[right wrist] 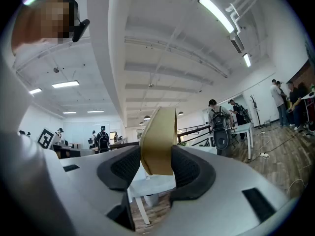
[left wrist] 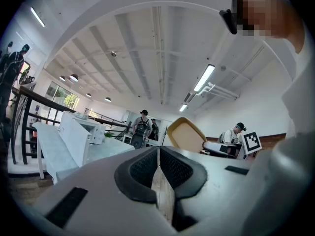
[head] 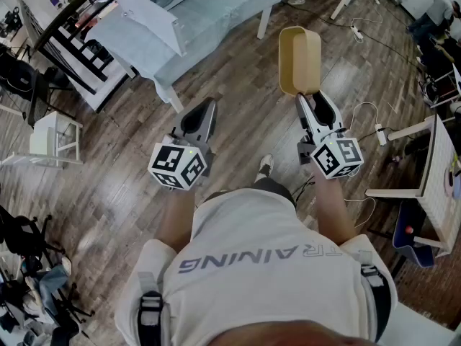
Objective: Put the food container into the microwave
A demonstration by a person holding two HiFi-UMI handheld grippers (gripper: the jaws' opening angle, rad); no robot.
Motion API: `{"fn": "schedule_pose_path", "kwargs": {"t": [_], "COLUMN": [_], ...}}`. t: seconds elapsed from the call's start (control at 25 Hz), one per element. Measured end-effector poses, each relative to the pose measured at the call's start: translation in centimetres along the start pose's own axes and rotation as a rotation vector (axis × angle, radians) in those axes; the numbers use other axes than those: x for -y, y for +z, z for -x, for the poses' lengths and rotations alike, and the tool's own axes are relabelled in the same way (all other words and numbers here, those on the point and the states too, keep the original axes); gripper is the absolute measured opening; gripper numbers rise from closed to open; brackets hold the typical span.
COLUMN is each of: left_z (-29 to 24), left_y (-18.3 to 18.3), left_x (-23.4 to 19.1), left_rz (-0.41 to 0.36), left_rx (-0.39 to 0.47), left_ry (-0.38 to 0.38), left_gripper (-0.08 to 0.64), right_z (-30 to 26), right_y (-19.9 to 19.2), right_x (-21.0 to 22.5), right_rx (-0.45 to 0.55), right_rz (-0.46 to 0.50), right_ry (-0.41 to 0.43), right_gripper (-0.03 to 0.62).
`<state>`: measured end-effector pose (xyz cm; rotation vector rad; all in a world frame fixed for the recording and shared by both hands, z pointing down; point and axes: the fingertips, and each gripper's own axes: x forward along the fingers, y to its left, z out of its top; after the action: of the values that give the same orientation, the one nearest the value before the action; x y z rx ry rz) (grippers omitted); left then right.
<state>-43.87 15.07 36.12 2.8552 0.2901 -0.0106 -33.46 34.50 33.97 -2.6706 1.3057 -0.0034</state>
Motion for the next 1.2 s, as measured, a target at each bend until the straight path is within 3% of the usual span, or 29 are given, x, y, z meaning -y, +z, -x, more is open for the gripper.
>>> {"fn": "schedule_pose_path", "kwargs": {"t": [0.8, 1.2], "left_z": [-2.1, -8.0], "left_y": [-1.8, -1.8], "left_x": [-1.5, -2.1], "left_rz": [0.050, 0.046], "left_rx": [-0.056, -0.064], "left_ry": [-0.003, 0.027], "left_gripper": [0.044, 0.044], "right_z": [-1.7, -5.3], "right_y": [-0.9, -1.3], "right_x": [1.7, 7.0], "right_rx": [-0.002, -0.028], "right_rz": [-0.049, -0.087], "right_ry": [-0.017, 0.010], "right_gripper": [0.213, 0.213]}}
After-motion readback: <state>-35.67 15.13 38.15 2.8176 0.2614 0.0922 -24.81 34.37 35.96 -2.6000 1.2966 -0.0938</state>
